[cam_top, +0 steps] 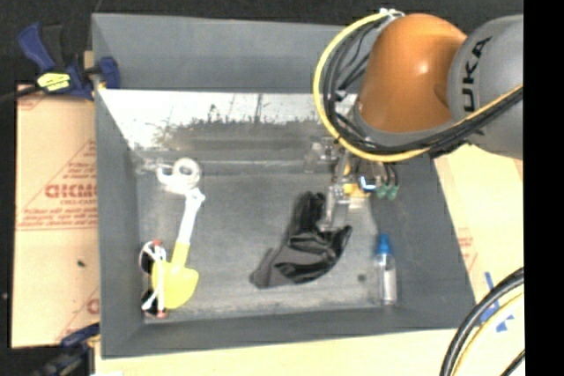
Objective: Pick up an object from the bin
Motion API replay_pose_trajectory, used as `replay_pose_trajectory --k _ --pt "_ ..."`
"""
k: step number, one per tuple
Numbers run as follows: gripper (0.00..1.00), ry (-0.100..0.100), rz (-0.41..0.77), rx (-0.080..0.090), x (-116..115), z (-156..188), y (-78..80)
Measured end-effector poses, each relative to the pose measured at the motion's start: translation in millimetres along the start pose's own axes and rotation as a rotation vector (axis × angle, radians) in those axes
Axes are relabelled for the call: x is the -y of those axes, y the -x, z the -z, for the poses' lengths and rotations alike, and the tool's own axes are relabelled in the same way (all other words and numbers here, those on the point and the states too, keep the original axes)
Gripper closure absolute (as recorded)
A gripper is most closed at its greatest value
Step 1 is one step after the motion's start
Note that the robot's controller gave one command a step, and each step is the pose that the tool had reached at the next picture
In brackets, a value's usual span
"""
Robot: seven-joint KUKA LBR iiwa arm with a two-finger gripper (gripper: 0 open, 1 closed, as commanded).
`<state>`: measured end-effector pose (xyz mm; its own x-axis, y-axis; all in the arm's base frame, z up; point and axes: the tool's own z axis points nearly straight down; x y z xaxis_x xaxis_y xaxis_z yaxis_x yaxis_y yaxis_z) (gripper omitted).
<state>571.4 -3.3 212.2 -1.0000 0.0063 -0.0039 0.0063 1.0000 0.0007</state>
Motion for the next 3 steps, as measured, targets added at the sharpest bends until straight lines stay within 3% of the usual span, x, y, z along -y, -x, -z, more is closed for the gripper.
replay_pose_trajectory --k 1,2,3 --pt "0.0 -0.001 0.19 0.0 10 -65 -10.6" --pt "0.0 -0.001 0.281 0.002 17 -68 -21.9" --pt "0.0 -0.001 0.475 0.001 25 -68 -27.4"
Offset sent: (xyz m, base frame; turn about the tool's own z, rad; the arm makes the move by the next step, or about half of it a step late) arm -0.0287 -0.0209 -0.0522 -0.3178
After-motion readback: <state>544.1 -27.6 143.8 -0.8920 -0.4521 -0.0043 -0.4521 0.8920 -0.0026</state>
